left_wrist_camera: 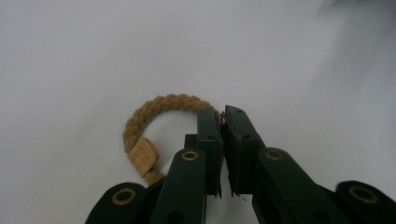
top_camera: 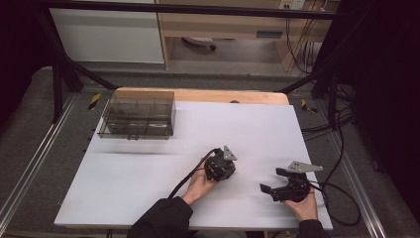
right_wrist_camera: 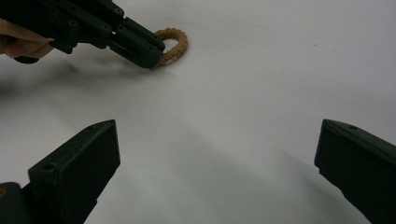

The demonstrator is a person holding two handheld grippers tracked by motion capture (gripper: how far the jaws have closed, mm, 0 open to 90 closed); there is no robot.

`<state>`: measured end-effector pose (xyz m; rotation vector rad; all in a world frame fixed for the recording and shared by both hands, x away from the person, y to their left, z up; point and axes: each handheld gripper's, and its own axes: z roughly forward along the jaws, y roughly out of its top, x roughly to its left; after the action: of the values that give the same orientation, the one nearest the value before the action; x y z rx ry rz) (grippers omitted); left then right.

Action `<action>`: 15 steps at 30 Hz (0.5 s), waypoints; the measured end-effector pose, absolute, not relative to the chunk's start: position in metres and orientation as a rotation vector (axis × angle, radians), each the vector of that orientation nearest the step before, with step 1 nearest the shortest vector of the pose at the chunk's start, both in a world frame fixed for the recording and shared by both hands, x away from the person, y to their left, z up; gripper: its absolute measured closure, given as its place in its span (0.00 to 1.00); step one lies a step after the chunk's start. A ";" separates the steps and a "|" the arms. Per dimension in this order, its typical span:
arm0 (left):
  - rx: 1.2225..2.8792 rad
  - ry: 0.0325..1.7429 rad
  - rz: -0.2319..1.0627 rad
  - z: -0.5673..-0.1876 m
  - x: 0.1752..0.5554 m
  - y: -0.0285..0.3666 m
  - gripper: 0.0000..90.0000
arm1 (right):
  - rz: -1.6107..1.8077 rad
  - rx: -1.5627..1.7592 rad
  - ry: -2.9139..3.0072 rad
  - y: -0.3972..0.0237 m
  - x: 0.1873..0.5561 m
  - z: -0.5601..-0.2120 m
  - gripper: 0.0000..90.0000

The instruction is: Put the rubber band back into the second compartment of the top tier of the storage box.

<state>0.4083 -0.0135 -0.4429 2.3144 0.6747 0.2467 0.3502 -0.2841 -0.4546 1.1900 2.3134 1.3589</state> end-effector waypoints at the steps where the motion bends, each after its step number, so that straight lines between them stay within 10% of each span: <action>1: 2.314 0.675 0.247 -0.443 0.408 -0.013 0.94 | 1.359 1.190 2.313 -0.284 0.350 -0.455 0.01; 15: 2.298 0.686 0.268 -0.432 0.404 -0.007 0.94 | 1.359 1.191 2.312 -0.284 0.350 -0.455 0.01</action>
<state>0.4040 -0.0071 -0.4319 2.2983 0.6863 0.2682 0.3501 -0.2841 -0.4546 1.1909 2.3117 1.3591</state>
